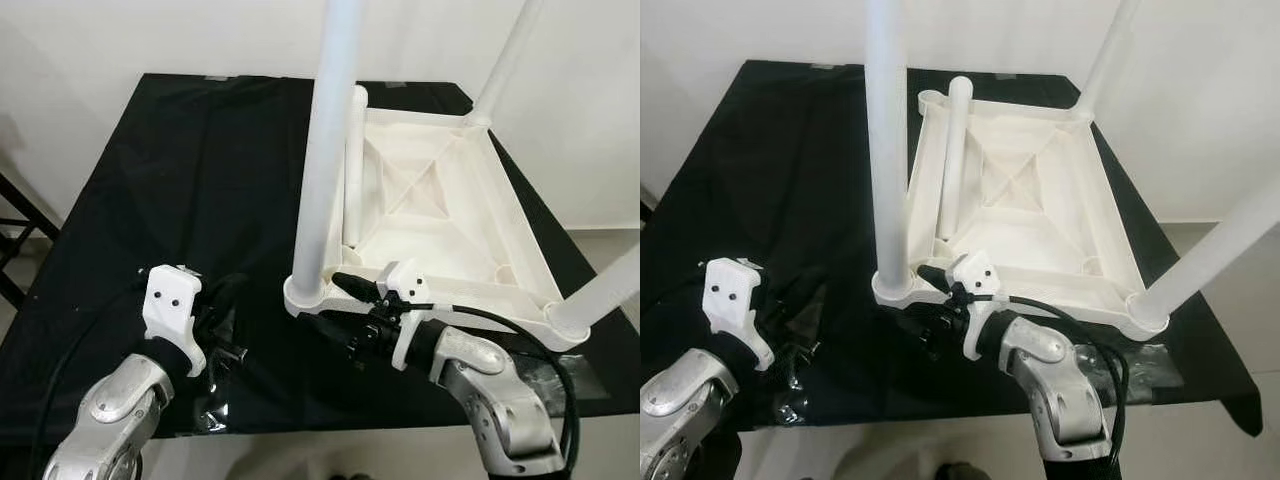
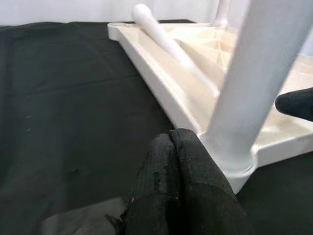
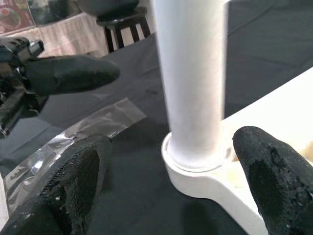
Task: Building children table
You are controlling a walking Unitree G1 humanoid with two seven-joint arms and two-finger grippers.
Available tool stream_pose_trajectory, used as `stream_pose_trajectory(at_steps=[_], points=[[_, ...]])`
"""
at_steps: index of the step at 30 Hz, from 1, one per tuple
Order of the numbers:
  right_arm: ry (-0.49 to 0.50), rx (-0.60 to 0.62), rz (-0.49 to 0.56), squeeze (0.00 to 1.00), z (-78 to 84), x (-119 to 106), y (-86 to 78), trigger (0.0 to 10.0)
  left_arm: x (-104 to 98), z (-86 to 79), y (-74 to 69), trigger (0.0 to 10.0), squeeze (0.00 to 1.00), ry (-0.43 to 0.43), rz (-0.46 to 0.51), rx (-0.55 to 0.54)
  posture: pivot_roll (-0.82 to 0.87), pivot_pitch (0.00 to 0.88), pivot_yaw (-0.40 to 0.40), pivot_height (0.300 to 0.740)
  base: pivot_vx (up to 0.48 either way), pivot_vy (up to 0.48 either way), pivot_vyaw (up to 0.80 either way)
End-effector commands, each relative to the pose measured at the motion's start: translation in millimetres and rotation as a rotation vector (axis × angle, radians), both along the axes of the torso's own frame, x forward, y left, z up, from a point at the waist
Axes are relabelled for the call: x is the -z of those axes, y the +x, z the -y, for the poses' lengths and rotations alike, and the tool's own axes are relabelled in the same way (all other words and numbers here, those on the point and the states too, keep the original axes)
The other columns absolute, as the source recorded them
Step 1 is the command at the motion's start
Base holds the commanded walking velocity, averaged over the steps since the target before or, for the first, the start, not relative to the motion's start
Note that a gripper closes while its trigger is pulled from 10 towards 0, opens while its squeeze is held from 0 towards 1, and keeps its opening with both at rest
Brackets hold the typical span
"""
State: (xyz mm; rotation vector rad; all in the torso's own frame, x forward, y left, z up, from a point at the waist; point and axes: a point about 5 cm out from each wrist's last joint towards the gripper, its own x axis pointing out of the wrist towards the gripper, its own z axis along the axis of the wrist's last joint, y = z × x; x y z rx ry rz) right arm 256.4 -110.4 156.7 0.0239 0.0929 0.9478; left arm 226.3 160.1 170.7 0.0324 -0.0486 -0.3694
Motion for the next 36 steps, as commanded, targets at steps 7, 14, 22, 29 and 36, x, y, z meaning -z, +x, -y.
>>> stream_pose_trajectory(at_steps=[7, 14, 22, 29, 36], points=[[-0.002, -0.031, -0.024, 0.0, 1.4, 1, -4.4, 10.0, 0, 5.6, -1.7, 10.0, 0.0, -0.026, -0.013, 0.018, 0.03, 0.113, -0.076, 0.74, 0.0, -0.456, 0.0], [-0.011, -0.072, -0.027, 0.0, -0.7, 2, -6.3, 10.0, 0, 5.5, -1.8, 10.0, 0.0, -0.041, -0.018, 0.019, 0.03, 0.116, -0.078, 0.74, 0.0, -0.476, 0.0], [-0.015, -0.151, -0.019, 0.0, -2.1, 0, -12.0, 10.0, -1, 5.0, -1.8, 10.0, 0.0, -0.055, -0.019, 0.019, 0.03, 0.117, -0.077, 0.74, 0.0, -0.48, 0.0], [-0.031, -0.252, -0.019, 0.0, -1.5, 1, -20.6, 10.0, -2, 4.7, -2.3, 10.0, 0.0, -0.059, -0.019, 0.021, 0.03, 0.118, -0.075, 0.74, 0.0, -0.48, 0.0], [-0.019, -0.19, -0.002, 0.0, 0.9, 0, -14.8, 10.0, -4, 6.6, -2.5, 10.0, 0.0, -0.069, -0.016, 0.034, 0.02, 0.12, -0.074, 0.74, 0.0, -0.48, 0.0]])
